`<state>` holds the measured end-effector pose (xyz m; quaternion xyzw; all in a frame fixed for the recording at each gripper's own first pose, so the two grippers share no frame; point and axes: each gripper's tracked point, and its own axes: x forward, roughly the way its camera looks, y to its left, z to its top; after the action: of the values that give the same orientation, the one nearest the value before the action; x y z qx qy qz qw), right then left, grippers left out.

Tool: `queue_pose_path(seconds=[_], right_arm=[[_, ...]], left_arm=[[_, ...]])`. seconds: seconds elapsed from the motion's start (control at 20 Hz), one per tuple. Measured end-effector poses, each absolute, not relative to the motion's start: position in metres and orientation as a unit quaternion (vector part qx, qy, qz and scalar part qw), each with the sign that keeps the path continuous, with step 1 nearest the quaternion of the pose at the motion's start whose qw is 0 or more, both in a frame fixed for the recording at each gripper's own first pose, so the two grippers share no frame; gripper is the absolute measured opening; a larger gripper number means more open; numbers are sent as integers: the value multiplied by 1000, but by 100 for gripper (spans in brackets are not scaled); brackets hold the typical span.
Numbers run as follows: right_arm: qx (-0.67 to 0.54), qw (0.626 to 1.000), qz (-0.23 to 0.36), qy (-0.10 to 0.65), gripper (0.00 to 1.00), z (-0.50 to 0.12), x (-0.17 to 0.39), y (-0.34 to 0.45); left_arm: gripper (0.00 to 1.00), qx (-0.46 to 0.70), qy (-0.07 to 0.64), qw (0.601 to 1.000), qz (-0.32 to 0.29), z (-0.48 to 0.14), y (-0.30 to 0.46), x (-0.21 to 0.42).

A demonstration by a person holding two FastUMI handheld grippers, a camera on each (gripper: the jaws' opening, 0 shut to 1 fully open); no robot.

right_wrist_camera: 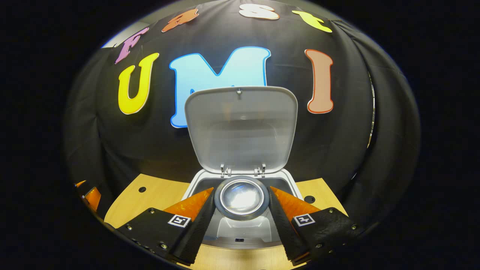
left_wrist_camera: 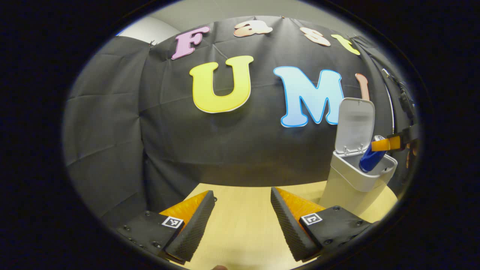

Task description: Press the lid of the desktop garbage bin to open it, pick up the crumpled paper on the desktop and throw it into the bin, then pick up the pop can on the desktop and drop it into the bin, and finally close the garbage bin lid.

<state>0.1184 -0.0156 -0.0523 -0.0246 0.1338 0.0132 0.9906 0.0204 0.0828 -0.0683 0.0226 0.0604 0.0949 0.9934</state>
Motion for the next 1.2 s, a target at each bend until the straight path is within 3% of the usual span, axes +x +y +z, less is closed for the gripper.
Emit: queue_pose_path(seconds=[0.4, 0.5, 1.2], right_arm=[[-23, 984, 4, 174, 84, -86, 129, -25], [-24, 983, 2, 181, 85, -91, 130, -26], [-52, 980, -8, 192, 85, -105, 133, -28]], left_arm=[[100, 22, 68, 993, 97, -74, 82, 28], [94, 21, 70, 993, 97, -76, 82, 30], [100, 16, 82, 992, 98, -83, 81, 33]])
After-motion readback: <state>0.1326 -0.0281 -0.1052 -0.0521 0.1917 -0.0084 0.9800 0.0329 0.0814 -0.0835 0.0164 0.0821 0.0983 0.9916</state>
